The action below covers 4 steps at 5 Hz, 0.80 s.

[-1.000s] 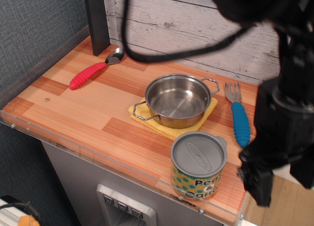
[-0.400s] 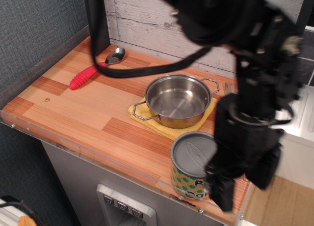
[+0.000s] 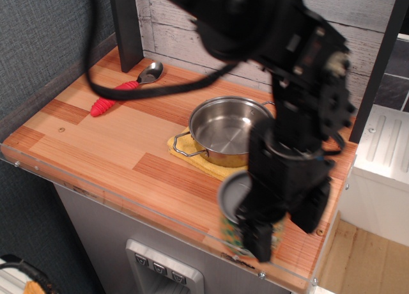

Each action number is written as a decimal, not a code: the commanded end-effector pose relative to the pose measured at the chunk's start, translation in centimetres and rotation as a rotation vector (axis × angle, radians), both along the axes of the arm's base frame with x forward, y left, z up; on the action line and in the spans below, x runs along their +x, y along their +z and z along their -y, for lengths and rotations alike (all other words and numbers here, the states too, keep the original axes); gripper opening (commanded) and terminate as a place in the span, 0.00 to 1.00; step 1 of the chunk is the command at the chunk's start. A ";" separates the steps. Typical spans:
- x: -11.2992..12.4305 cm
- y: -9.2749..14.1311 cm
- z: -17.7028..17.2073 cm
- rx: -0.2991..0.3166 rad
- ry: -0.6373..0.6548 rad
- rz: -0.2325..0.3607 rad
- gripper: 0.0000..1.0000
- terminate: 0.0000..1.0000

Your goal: PICK UP THE BOX AND PUT ON THE ANOTHER SIDE OF THE TABLE

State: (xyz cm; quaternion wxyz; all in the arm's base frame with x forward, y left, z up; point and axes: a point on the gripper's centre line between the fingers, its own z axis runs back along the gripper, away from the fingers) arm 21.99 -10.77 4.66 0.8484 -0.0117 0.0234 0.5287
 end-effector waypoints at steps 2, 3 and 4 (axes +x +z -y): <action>0.9 2.5 -7.3 0.017 0.140 0.056 1.00 0.00; 0.7 2.5 -9.9 0.036 0.178 0.053 1.00 0.00; 0.3 2.1 -11.5 0.040 0.208 0.040 1.00 0.00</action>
